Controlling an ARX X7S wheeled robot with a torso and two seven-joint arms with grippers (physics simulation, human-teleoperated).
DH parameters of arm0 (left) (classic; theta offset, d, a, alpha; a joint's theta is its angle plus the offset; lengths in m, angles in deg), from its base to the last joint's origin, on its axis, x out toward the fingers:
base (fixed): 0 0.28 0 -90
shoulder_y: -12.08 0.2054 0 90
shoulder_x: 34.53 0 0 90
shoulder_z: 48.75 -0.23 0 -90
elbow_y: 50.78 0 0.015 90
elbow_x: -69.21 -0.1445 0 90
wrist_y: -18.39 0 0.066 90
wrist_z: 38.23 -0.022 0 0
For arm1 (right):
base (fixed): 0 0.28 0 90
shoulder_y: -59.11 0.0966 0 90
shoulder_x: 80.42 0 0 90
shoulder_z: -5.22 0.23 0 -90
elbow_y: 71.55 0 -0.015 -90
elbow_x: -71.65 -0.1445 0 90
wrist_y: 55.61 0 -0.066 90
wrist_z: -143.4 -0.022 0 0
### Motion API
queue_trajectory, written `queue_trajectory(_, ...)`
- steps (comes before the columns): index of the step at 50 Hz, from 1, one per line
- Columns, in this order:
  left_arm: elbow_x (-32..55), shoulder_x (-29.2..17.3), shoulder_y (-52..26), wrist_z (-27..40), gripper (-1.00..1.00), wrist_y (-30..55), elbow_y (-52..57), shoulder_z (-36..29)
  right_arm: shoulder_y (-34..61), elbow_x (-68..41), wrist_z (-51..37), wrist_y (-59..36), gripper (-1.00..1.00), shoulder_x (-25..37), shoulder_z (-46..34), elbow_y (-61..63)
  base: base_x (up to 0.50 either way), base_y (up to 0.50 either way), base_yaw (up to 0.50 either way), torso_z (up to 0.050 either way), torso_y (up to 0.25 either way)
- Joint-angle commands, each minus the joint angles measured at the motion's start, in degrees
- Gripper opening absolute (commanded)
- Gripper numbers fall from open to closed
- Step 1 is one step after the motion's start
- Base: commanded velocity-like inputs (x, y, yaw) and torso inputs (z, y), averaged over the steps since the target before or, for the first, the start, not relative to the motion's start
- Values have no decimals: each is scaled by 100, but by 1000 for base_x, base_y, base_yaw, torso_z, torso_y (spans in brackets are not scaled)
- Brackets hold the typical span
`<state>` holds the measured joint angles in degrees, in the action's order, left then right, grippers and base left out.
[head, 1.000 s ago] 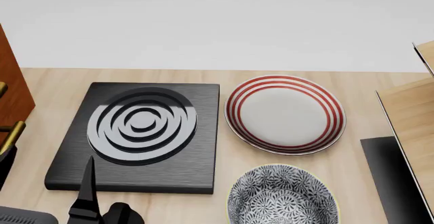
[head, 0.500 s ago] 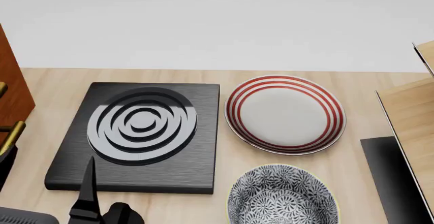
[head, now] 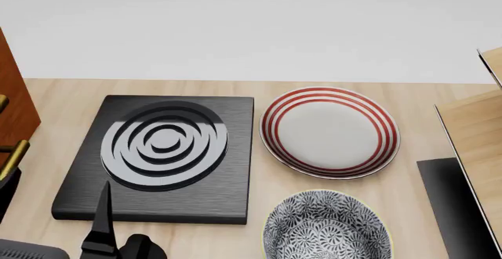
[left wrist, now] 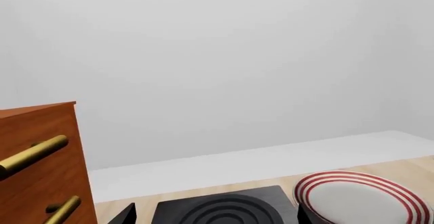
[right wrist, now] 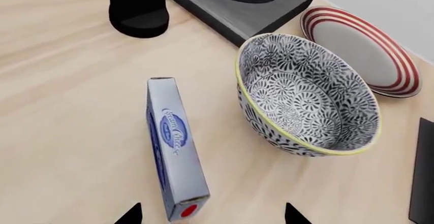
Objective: Pick up the cream cheese and put it in the bowl.
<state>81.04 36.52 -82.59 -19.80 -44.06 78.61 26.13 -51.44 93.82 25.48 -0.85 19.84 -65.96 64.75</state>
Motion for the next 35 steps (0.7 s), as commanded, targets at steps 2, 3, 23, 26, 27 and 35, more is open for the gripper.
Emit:
queue_trajectory(2, -71, -1, 104, -68, 100, -217, -215, -98, -46, -141, -46, 238, 100, 64, -98, -216, 0, 0, 0, 0, 0)
queue_trajectory(3, -65, -1, 105, -65, 100, -218, -214, -94, -53, -196, 1, 270, 100, 90, -115, -210, 0, 0, 0, 0, 0)
queue_trajectory(23, -65, -34, 111, -24, 100, -242, -228, -136, -94, -497, -25, 715, 100, 348, -144, -726, 0, 0, 0, 0, 0)
queue_trajectory(26, -65, -37, 107, -21, 100, -256, -253, -141, -81, -539, -77, 800, 100, 365, -127, -893, 0, 0, 0, 0, 0)
queue_trajectory(27, -65, -38, 103, -17, 100, -243, -244, -145, -81, -534, -79, 797, 100, 380, -131, -913, 0, 0, 0, 0, 0)
queue_trajectory(35, -64, -47, 91, 0, 100, -239, -261, -164, -19, -494, -126, 895, 100, 491, -266, -1201, 0, 0, 0, 0, 0)
